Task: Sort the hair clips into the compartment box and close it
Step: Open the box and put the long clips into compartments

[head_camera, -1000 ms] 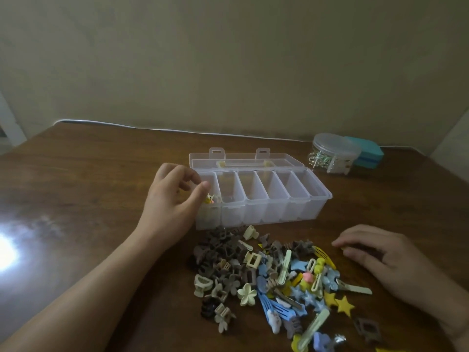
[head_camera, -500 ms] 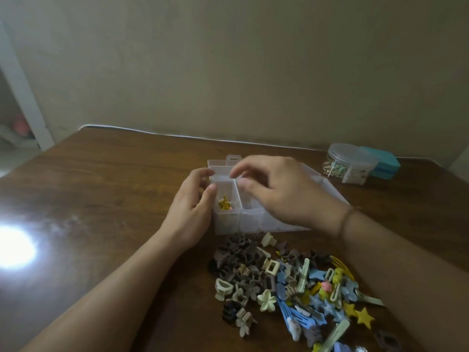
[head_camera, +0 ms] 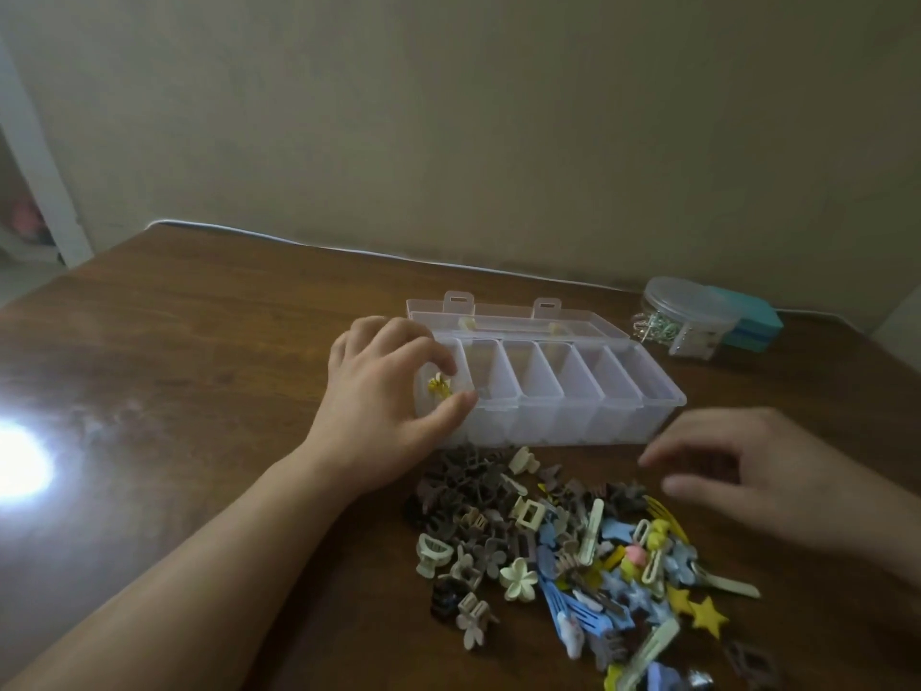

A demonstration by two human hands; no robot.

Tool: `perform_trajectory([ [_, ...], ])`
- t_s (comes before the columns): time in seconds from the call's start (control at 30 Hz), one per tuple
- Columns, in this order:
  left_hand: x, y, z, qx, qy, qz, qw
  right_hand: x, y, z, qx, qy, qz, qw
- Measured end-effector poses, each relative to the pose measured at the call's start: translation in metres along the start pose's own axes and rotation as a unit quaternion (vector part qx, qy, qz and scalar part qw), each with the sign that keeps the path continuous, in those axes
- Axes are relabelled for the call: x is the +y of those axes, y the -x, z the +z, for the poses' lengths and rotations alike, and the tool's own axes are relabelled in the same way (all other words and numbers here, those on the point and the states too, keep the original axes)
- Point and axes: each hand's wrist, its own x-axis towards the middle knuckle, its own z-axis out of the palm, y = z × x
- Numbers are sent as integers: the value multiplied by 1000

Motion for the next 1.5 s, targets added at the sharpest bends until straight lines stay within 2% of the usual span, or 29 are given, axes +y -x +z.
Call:
perform_trajectory([
  [0.07,0,0,0,-4,-50,28,998,14,8,10,-42,0,22,999],
  [0.13,1,0,-1,-7,-82,42,996,19,9,18,-52,-22,37,998],
  [0.33,5,-3,-4,-47,-149,53,986,14,3,27,-1,-23,70,997],
  [0.5,0,-1,-2,-11,-46,32,998,4,1,15,7,9,81,997],
  [0.57,-2,-2,0,-34,-4,10,999,-13,-4,0,74,-78,44,993],
  [0.67,-6,-1,5,-94,43,-27,994,-55,-28,-14,179,-220,-51,958],
  [0.8,-11,-1,6,-88,96,-34,991,-104,-87,8,193,-200,-80,957],
  [0.93,-13,0,5,-64,99,-19,993,-108,-122,32,136,-124,-63,981],
  [1.03,-12,-2,3,-56,82,-16,995,-98,-110,21,180,-134,-82,971],
  [1.17,-12,-3,3,-58,73,-11,996,-61,-65,-11,222,-140,-57,963],
  [1.23,-14,-3,3,-61,80,-17,995,-34,-31,-22,206,-135,-46,968],
  [1.37,-14,-4,5,-67,80,-26,994,4,45,-11,56,-71,-12,996],
  [1.5,-14,-4,7,-69,85,-30,994,17,102,24,15,-83,23,996],
])
